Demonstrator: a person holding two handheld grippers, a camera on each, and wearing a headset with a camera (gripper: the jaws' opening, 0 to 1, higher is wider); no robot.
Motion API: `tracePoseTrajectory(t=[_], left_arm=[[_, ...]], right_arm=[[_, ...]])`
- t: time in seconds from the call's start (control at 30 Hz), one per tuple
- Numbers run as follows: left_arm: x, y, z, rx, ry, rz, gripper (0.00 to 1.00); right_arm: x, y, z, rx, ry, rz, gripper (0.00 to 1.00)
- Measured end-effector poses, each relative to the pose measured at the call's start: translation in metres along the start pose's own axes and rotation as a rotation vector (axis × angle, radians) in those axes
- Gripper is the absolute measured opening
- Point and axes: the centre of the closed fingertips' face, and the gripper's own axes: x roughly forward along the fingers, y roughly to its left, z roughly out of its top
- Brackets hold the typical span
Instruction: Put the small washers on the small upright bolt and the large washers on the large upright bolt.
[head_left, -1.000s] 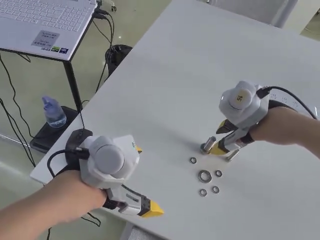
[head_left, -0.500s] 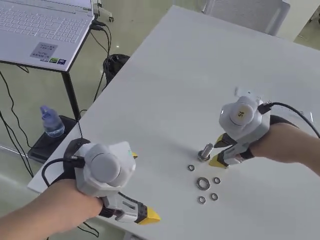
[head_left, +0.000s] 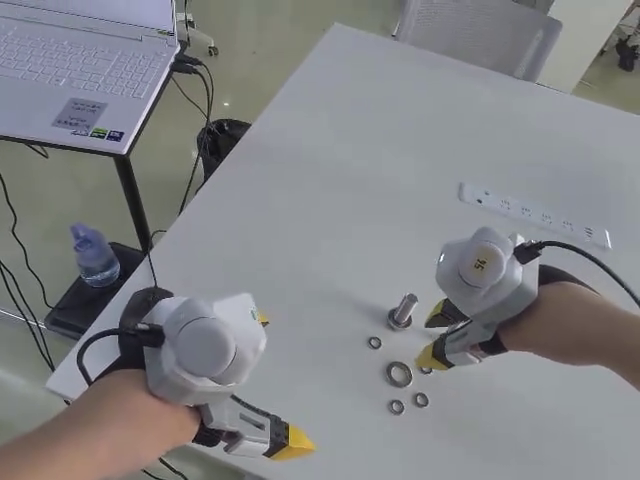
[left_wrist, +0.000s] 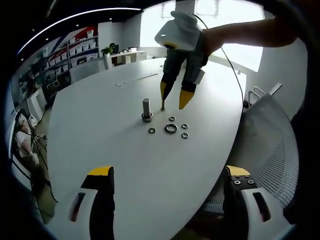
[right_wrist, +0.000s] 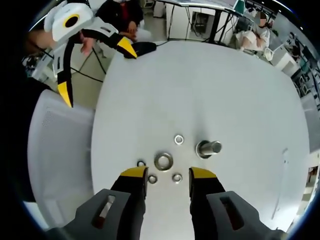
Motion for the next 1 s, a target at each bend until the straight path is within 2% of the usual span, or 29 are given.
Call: tracePoseTrajectory(t=[0.17,0.37,0.6,0.87,0.93,1.0], left_arm=[[0.000,-0.002,0.000,0.009,0.000,-0.003,0.90],[-0.001,-0.001,-0.002,0.014,0.003,0.000,0.90],[-0.001,-0.003,-0.002,0.011,0.004,-0.003,0.89],[0.001,-0.006,0.002,0.000,-0.014,-0.013,0.88],[0.003,-0.006,0.000,-0.001,-0.008,-0.015,0.88],[0.003,-0.006,-0.001,0.008,-0.001,-0.016,0.87]], right_arm=[[0.007,0.008,-0.001,0.016,-0.002,0.006,0.34],[0.013,0.007,0.001,0.037,-0.018,-0.016,0.34],[0.021,0.010,-0.003,0.044,0.002,-0.009,0.34],[0.034,0.009,-0.006,0.057,0.004,-0.013,0.34],[0.037,0.010,-0.008,0.057,0.006,-0.015,0.34],[0.040,0.008,-0.009,0.060,0.002,-0.035,0.33]])
